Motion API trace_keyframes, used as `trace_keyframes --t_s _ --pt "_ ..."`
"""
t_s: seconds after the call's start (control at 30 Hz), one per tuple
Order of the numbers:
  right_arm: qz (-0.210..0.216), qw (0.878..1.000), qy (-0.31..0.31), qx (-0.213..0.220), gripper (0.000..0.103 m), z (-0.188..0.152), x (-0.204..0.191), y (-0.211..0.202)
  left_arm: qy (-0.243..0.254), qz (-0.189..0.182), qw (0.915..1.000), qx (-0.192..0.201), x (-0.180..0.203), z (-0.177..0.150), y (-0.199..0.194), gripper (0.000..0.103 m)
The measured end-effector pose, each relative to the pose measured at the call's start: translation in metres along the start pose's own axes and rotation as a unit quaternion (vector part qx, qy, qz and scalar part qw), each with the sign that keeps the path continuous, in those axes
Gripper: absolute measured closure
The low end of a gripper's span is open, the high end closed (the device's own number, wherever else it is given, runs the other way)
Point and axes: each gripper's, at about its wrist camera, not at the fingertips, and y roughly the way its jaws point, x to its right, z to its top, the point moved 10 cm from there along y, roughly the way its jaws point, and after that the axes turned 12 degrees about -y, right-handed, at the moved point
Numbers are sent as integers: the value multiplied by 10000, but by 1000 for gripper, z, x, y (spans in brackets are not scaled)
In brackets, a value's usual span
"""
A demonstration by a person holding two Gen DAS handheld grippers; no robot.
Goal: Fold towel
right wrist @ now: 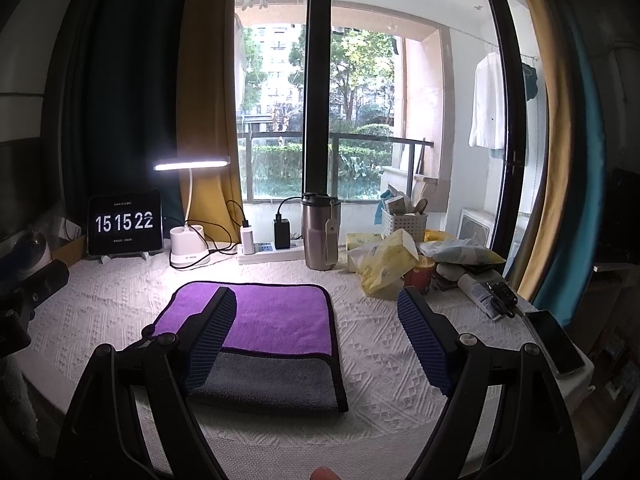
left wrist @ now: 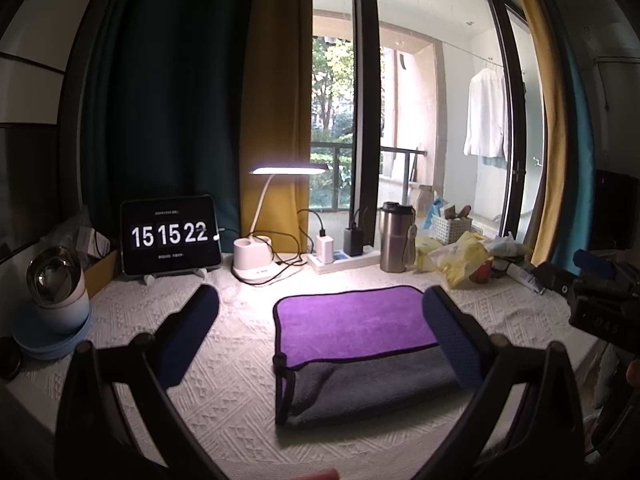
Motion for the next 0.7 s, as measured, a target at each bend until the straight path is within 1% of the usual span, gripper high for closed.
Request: trace_keyframes --t_s 0.1,0.23,0.7 --pt "29 10000 18 -56 18 -1 -1 3 6 21 9999 -120 -2 -2 8 1" --pt "72 9999 34 -139 18 -4 -3 10 15 26 9992 -401 -3 -11 21 1" --pt "215 9979 144 -593 18 -18 -1 50 86 183 9947 -1007 -10 -33 64 1"
